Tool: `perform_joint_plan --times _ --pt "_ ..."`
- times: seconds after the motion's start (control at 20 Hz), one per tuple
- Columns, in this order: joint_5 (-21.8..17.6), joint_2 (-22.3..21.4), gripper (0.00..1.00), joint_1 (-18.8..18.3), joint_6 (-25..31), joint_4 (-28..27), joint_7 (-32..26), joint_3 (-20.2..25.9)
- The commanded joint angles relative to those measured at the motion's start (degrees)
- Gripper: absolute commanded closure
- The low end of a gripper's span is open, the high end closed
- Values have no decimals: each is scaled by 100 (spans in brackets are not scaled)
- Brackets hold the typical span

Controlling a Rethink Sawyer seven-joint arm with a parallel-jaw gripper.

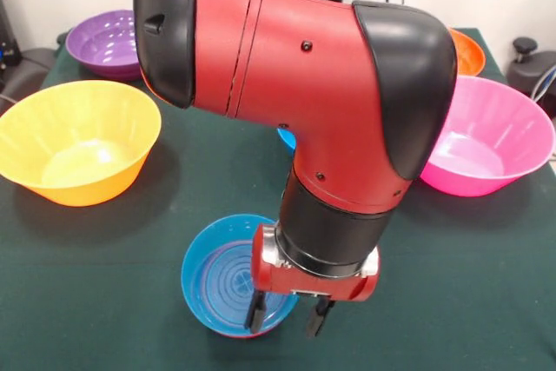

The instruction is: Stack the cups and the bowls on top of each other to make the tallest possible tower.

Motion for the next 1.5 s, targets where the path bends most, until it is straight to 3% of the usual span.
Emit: perform_joint_plan --times 0.05,0.15,0.3,0.85,1.25,1.5 --pt "62 178 0 -57 13 -41 -2143 376" --pt "394 -58 0 -86 819 76 -996 382" --pt "590 -308 0 -45 1307 14 -1007 142" --pt "1002 -697 0 -9 1831 68 -1056 -369" --pt "1340 -468 0 -71 1331 -150 -1165 -637" --pt "1821 -178 0 -155 913 -370 -1450 -1049"
